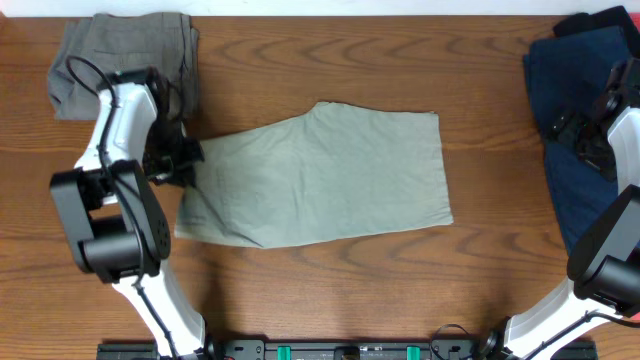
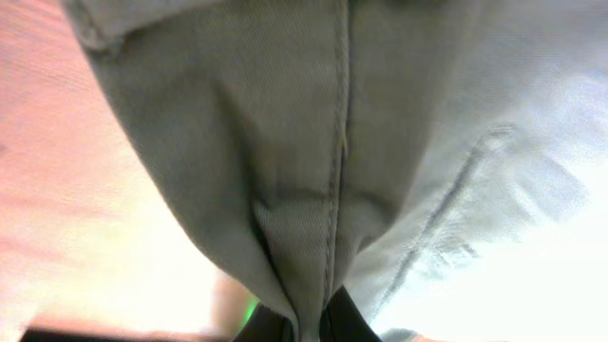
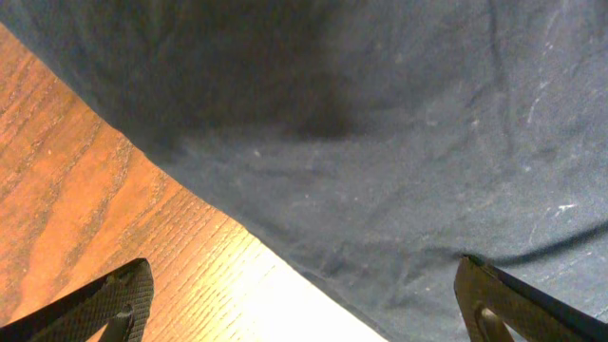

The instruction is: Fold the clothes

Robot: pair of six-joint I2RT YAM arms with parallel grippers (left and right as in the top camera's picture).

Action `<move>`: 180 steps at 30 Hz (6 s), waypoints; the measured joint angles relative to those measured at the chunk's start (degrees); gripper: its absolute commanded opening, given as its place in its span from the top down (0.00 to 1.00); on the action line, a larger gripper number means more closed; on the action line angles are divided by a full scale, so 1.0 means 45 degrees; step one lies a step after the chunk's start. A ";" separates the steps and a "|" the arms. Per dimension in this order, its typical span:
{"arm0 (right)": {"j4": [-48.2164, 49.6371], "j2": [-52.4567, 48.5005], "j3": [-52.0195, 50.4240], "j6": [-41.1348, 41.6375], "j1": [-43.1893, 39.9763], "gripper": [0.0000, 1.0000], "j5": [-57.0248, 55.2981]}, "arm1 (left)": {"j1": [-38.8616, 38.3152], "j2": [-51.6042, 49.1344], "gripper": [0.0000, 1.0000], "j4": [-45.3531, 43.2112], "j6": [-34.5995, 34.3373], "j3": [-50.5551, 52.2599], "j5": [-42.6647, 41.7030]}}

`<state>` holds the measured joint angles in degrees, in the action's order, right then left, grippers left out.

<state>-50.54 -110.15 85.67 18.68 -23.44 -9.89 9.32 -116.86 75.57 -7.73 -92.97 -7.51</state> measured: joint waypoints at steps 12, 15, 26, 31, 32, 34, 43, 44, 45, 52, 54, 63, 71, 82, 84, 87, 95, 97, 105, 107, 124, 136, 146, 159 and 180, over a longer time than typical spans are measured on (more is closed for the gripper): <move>0.0000 0.0000 0.0000 0.0000 0.0000 0.01 0.0000 | -0.2433 0.3808 0.94 0.3128 0.0204 -0.4153 0.0641; 0.0000 0.0000 0.0000 0.0000 0.0000 0.01 0.0000 | -0.3473 0.3983 0.94 0.3347 0.0262 -0.4619 0.1005; 0.0000 0.0000 0.0000 0.0000 0.0000 0.01 -0.0005 | -0.5877 0.3167 0.94 0.1967 -0.0442 -0.4634 0.1331; 0.0000 0.0000 0.0000 0.0000 0.0000 0.01 0.0000 | -0.7091 0.2730 0.94 0.1384 -0.1010 -0.4619 0.1350; 0.0000 0.0000 0.0000 0.0000 0.0000 0.01 0.0000 | -0.7310 0.2618 0.94 0.1268 -0.1083 -0.4614 0.1345; 0.0000 0.0000 0.0000 0.0000 0.0000 0.01 0.0000 | -0.7771 0.2331 0.94 0.1020 -0.1287 -0.4609 0.1345; 0.0000 0.0000 0.0000 0.0000 0.0000 0.01 0.0000 | -0.9272 0.0277 0.94 0.0379 -0.1783 -0.4488 0.1341; 0.0000 0.0000 0.0000 0.0000 0.0000 0.01 0.0000 | -0.9408 0.0010 0.94 0.0316 -0.1817 -0.4464 0.1341; 0.0000 0.0000 0.0000 0.0000 0.0000 0.01 0.0000 | -0.9554 -0.0291 0.94 0.0214 -0.1885 -0.4464 0.1336; 0.0000 0.0000 0.0000 0.0000 0.0000 0.01 0.0000 | -1.0001 -0.1617 0.94 -0.0495 -0.2239 -0.4439 0.1190; 0.0000 0.0000 0.0000 0.0000 0.0000 0.01 0.0000 | -1.0015 -0.1841 0.94 -0.0719 -0.2293 -0.4439 0.0981; 0.0000 0.0000 0.0000 0.0000 0.0000 0.01 -0.0005 | -1.0015 -0.2108 0.94 -0.1151 -0.2331 -0.4439 0.0452; 0.0000 0.0000 0.0000 0.0000 0.0000 0.01 -0.0005 | -1.0015 -0.2108 0.93 -0.1239 -0.2331 -0.4439 0.0078; 0.0000 0.0000 0.0000 0.0000 0.0000 0.01 0.0000 | -1.0015 -0.2108 0.76 -0.1020 -0.2331 -0.4439 -0.1015; 0.0000 0.0000 0.0000 0.0000 0.0000 0.01 0.0000 | -1.0015 -0.2108 0.76 -0.0787 -0.2273 -0.4439 -0.1341; 0.0000 0.0000 0.0000 0.0000 0.0000 0.01 0.0000 | -1.0015 -0.2108 0.76 -0.0359 -0.2021 -0.4444 -0.1836; 0.0000 0.0000 0.0000 0.0000 0.0000 0.01 0.0000 | -1.0010 -0.2103 0.76 -0.0457 -0.1812 -0.4439 -0.2234; 0.0000 0.0000 0.0000 0.0000 0.0000 0.01 0.0000 | -1.0010 -0.2103 0.80 -0.0699 -0.1783 -0.4439 -0.2239; 0.0005 0.0000 0.0000 0.0000 0.0000 0.01 0.0000 | -1.0015 -0.2045 0.88 -0.1059 -0.1957 -0.3283 -0.2254; 0.0000 0.0000 0.0000 0.0000 0.0000 0.01 0.0000 | -1.0015 -0.2045 0.93 -0.1224 -0.2006 -0.2647 -0.2254; 0.0000 0.0000 0.0000 0.0000 0.0000 0.01 0.0000 | -1.0846 -0.1914 0.94 -0.4901 -0.2642 0.0573 -0.3934; 0.0000 0.0000 0.0000 0.0000 0.0000 0.01 0.0000 | -1.1166 -0.0092 0.94 -0.4619 -0.2667 0.0573 -0.3798; 0.0000 0.0000 0.0000 0.0000 0.0000 0.01 0.0000 | -1.1166 0.0869 0.94 -0.8422 -0.2667 0.0544 -0.1593; 0.0005 0.0000 0.0000 0.0000 0.0000 0.01 0.0000 | -1.1157 -0.1792 0.85 -1.1754 -0.2652 0.0670 0.0151; 0.0005 0.0000 0.0000 0.0000 0.0000 0.01 -0.0005 | -1.0754 0.1477 0.06 -1.0516 -0.2545 0.0792 -0.1923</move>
<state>-50.52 -110.15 85.67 18.68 -23.44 -9.91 -39.07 -110.21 28.25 -19.18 -89.41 -16.16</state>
